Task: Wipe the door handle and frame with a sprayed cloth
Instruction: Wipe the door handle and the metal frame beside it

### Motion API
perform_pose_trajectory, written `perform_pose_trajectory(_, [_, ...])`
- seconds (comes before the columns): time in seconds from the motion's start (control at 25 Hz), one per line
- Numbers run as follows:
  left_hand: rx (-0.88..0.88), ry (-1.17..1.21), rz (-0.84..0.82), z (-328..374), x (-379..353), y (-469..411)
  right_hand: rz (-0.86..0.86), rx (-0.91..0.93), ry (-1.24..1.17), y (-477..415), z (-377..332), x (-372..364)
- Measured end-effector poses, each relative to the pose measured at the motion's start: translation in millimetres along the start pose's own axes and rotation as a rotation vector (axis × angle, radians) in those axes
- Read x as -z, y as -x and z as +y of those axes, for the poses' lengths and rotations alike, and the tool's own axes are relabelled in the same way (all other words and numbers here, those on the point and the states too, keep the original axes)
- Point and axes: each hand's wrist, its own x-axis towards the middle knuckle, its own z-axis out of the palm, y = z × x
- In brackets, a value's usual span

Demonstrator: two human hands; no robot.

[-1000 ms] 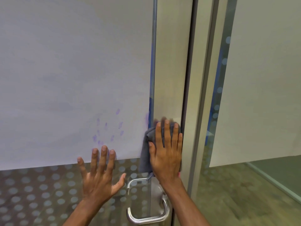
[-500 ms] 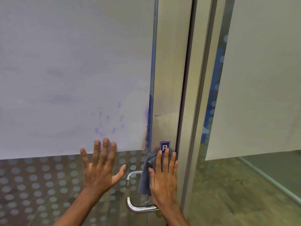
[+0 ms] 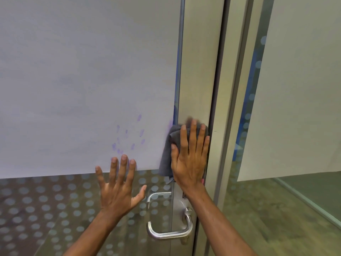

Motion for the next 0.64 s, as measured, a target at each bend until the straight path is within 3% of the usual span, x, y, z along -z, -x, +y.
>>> perform_pose_trajectory(0.12, [-0.006,0.011,0.009,-1,0,0,-0.067,0.173,0.028,26,10,-4])
perform_pose_trajectory(0.4, [-0.017,-0.013,0.031,-1,-1,-1,-0.290,0.174,0.151,137,34,-8])
perform_pose_trajectory(0.64, [-0.015,-0.010,0.044,0,-1,-1,-0.174,0.115,0.121,71,18,-5])
